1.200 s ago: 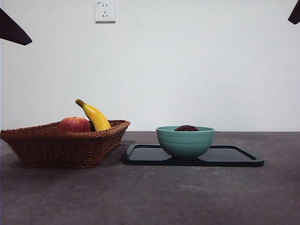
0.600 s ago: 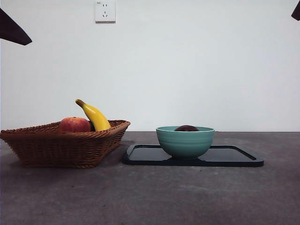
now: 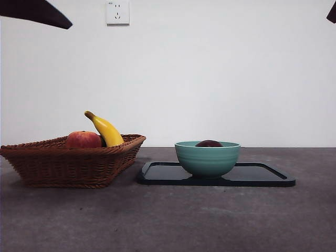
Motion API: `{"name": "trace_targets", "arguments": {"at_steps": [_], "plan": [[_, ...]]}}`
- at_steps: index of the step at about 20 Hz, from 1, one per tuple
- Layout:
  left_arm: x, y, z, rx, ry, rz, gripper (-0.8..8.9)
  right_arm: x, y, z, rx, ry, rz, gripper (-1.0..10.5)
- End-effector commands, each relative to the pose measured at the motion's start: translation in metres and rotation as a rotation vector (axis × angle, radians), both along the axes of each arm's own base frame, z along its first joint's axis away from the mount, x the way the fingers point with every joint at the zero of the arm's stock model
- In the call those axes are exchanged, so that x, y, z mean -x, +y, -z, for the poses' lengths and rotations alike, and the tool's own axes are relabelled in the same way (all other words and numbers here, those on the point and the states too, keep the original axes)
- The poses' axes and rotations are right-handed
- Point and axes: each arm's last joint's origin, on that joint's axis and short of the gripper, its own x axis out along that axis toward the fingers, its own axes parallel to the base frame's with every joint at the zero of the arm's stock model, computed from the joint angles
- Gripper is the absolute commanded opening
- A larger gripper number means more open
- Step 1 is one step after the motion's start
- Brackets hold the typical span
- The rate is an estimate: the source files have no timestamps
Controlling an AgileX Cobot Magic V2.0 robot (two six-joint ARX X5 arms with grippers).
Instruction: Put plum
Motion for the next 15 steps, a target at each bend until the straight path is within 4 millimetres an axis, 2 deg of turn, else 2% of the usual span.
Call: {"name": "trace_targets", "arguments": {"at_steps": [1, 4, 8, 11, 15], "plan": [[-0.016, -0.011, -0.014, -0.024, -0.022, -0.047, 4.06, -0.001, 0.001, -0.001, -0.007, -0.006, -0.007, 2.1], [-0.045, -0.031, -0.030, -0.041, -0.028, -0.049, 4.06, -0.001, 0.001, -0.001, -0.007, -0.006, -0.007, 2.1], [-0.088, -0.069, -0.045, -0.083, -0.063, -0.042, 4.06, -0.001, 0.001, -0.001, -0.007, -0.006, -0.007, 2.1], [-0.119, -0.098, -0.039, -0.114, -0.071, -0.036, 4.06, -0.001, 0.001, -0.001, -0.007, -0.006, -0.007, 2.1], [-0.152, -0.132, -0.016, -0.149, -0.058, -0.032, 4.06, -0.001, 0.001, -0.001, -0.007, -0.006, -0.007, 2.1]]}}
